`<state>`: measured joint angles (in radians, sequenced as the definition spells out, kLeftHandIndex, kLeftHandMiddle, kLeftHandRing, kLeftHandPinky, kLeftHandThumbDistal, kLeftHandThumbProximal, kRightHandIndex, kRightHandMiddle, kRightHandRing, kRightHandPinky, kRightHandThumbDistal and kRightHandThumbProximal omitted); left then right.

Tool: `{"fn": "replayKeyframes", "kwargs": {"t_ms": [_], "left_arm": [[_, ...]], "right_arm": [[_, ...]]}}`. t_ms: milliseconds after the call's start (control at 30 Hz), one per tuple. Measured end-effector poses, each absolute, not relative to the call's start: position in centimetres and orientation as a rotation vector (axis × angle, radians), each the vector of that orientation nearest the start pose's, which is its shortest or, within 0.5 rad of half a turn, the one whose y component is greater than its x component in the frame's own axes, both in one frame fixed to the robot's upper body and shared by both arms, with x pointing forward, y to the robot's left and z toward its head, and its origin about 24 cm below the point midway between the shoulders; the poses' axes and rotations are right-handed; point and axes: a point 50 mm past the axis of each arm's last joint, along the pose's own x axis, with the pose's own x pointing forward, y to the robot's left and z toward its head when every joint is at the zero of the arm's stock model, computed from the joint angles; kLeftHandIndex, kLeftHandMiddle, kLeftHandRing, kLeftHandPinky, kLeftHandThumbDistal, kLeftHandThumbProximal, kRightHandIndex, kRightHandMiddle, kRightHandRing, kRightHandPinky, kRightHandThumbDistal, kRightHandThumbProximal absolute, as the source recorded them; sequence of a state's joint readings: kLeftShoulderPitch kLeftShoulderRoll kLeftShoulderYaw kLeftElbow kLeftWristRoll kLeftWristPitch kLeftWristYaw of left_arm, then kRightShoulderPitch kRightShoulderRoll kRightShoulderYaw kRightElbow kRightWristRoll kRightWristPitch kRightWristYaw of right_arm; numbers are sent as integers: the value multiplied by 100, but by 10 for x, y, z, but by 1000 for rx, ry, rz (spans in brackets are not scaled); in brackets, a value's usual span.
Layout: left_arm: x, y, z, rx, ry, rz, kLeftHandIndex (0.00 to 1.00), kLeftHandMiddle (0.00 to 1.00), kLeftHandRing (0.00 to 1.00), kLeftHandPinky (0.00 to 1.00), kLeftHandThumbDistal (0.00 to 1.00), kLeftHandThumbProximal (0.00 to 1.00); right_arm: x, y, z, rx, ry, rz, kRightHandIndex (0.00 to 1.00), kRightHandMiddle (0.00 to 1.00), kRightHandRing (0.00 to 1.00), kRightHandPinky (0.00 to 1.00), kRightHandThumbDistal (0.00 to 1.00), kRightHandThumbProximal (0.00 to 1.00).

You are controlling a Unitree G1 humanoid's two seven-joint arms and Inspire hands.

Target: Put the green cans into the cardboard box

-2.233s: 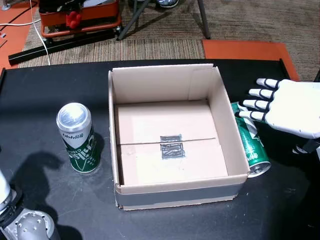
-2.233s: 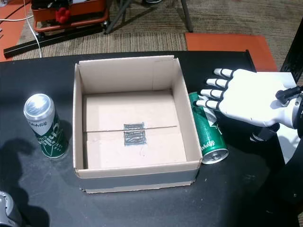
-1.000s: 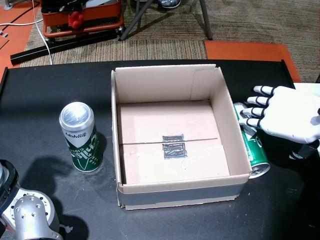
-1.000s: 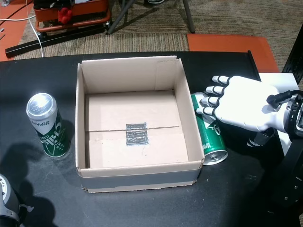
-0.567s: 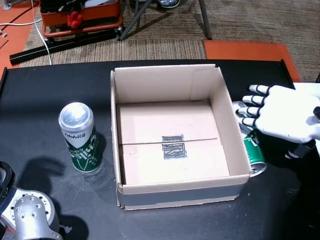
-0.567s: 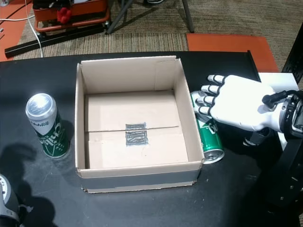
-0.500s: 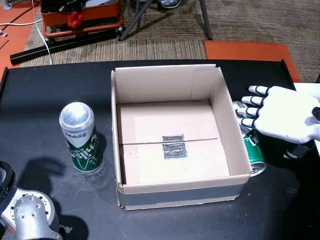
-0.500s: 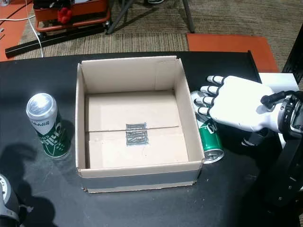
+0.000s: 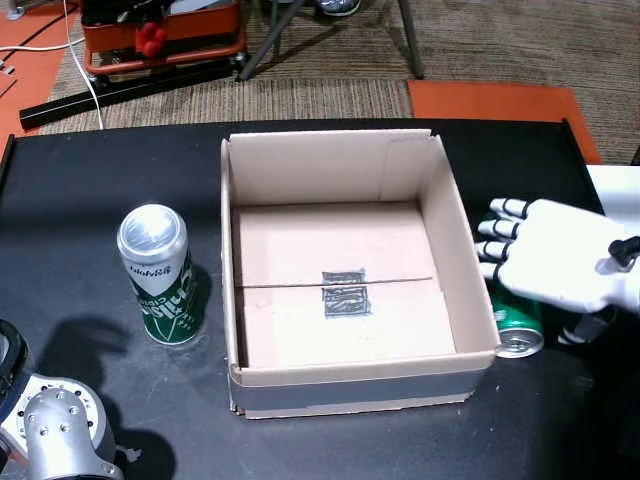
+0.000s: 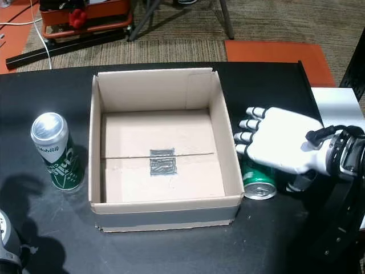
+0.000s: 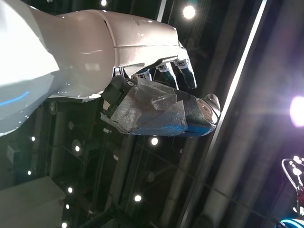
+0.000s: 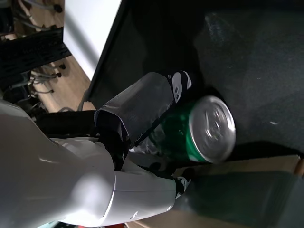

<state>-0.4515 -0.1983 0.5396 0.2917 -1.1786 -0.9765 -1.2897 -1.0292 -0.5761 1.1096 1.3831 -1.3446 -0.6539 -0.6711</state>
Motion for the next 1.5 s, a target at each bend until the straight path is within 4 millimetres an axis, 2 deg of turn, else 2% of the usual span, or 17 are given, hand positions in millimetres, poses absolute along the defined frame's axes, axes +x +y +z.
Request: {"fn": "replayKeyframes", "kwargs": {"t_ms": [133,200,333,467,600,667,900,1067,1167,1233,1300,1400,1500], "left_arm": [[244,209,117,-399,-1509,-25,40,53,76,80,39,64],[244,209,117,-401,-1510,-25,41,54,76,78,36,64],[244,210,117,-417,-1517,-29,39,53,76,77,38,64],[244,210,117,-415,-1517,-29,38,52,77,80,38,68],[245,210,117,-432,-1520,-32,40,54,77,77,38,66],[245,210,117,-441,-1519,-38,39,53,76,78,41,65],[245,211,117,-448,-1515,-23,34,49,75,77,45,64],[245,212,116,-456,-1513,4,36,50,74,76,41,60],[246,212,117,-472,-1513,-13,34,48,72,74,48,59],[245,212,118,-473,-1517,-13,36,51,75,75,44,58],[245,212,119,-478,-1520,-25,36,50,73,73,47,55],[247,212,120,-497,-1521,-49,40,53,74,73,42,53],[248,211,122,-531,-1526,-94,41,52,72,72,43,50]], "right_arm": [[350,-218,56,-2138,-468,948,100,95,94,95,100,29],[351,-218,56,-2134,-458,945,100,94,93,95,100,30],[351,-217,55,-2117,-437,937,100,92,91,92,100,29],[351,-217,55,-2095,-409,925,99,91,90,91,100,30],[351,-217,55,-2069,-384,907,95,87,87,89,98,30],[352,-217,56,-2056,-370,898,92,85,85,87,98,28],[351,-215,54,-1947,-333,832,76,72,75,78,99,18],[351,-215,55,-1870,-283,802,70,69,73,76,93,20],[352,-215,56,-1827,-249,780,67,68,72,75,93,20],[352,-216,57,-1791,-231,763,66,67,71,74,92,21],[352,-216,57,-1758,-215,755,65,66,70,73,91,22],[351,-217,55,-1719,-196,746,63,66,70,73,93,23],[350,-217,55,-1678,-186,736,63,65,69,72,94,27]]}}
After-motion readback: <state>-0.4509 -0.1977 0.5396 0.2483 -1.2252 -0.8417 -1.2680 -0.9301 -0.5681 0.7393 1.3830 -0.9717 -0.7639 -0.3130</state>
